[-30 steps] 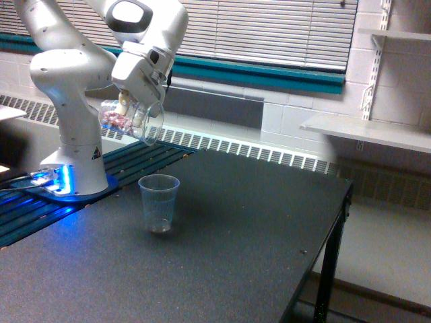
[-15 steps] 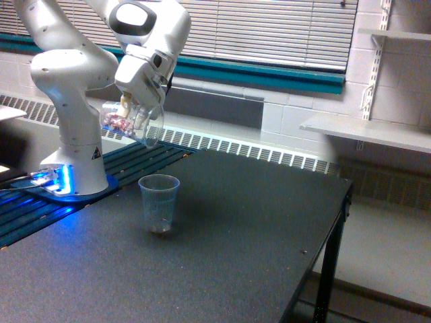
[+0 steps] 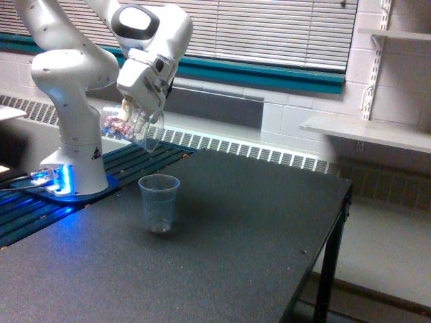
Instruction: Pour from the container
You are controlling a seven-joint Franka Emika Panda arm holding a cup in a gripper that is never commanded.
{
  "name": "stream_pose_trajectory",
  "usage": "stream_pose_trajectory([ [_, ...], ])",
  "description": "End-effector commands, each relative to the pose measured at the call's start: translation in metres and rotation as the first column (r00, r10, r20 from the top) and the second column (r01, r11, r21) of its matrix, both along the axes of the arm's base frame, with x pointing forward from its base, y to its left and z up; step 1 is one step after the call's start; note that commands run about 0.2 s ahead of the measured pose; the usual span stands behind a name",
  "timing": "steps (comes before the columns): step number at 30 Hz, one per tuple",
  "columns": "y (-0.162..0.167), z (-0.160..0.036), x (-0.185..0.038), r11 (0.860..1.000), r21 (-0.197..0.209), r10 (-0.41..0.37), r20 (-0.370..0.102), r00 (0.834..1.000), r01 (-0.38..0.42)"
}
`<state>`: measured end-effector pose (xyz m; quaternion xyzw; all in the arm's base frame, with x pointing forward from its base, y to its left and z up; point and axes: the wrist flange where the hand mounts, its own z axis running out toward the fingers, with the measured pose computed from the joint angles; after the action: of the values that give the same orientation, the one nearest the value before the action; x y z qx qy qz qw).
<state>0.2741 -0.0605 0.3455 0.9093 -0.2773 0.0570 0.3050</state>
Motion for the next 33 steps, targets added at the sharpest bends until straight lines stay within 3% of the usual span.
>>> stream_pose_trajectory([
  [1, 0.0024, -0.0164, -0.0089, 1.000, -0.014, -0.005, -0.036, 0.999, 0.005],
  [33, 0.0088, -0.0244, -0.0092, 0.998, -0.050, 0.024, -0.058, 0.998, -0.026],
])
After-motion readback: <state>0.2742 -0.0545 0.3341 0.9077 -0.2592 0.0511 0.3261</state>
